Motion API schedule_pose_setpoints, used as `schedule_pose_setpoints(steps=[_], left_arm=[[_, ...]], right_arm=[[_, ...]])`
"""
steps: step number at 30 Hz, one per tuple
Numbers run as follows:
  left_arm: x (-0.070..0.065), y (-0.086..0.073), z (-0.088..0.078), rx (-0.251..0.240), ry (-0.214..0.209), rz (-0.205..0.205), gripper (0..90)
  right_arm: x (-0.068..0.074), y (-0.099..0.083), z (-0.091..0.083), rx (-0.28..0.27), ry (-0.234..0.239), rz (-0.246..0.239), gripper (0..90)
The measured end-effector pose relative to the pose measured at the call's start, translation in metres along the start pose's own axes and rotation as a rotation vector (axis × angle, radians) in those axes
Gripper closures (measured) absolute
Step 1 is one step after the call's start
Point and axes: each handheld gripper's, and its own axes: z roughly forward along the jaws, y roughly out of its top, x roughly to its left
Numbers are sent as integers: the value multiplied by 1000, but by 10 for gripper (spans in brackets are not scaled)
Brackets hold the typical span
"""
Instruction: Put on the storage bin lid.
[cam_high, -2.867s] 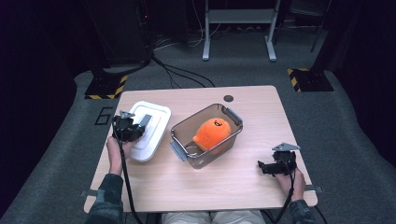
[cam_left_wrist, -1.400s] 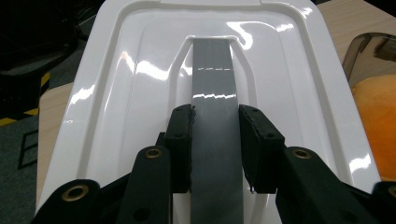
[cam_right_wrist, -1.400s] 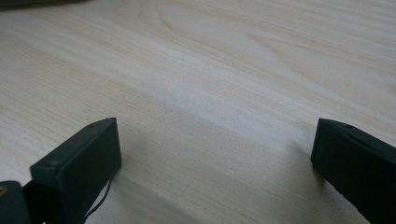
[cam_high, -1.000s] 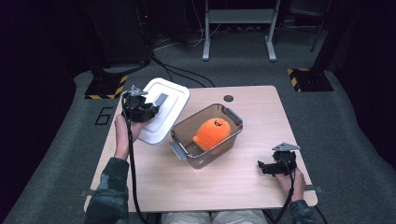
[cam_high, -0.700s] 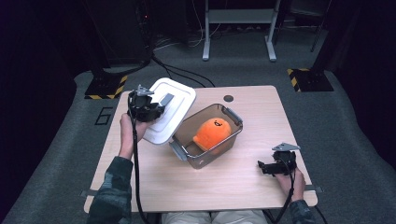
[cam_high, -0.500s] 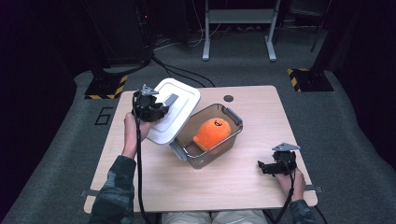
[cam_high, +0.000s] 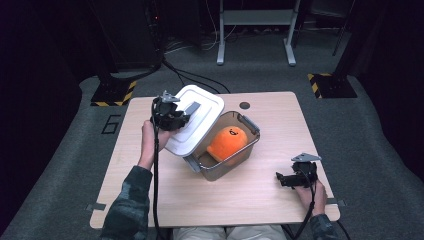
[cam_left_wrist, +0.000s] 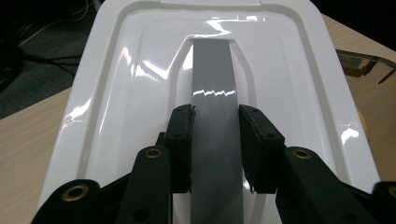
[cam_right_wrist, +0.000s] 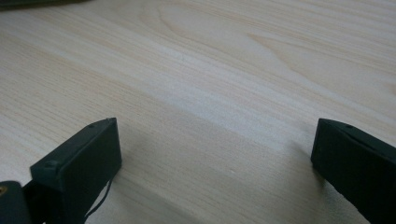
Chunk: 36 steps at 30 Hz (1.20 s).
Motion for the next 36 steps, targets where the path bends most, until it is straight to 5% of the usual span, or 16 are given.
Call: schedule_pose_setpoints(steps=[36], left_arm=[[-32, 8, 21, 34, -100, 56, 660]], right_arm=[[0, 0, 0, -2, -2, 1, 9]])
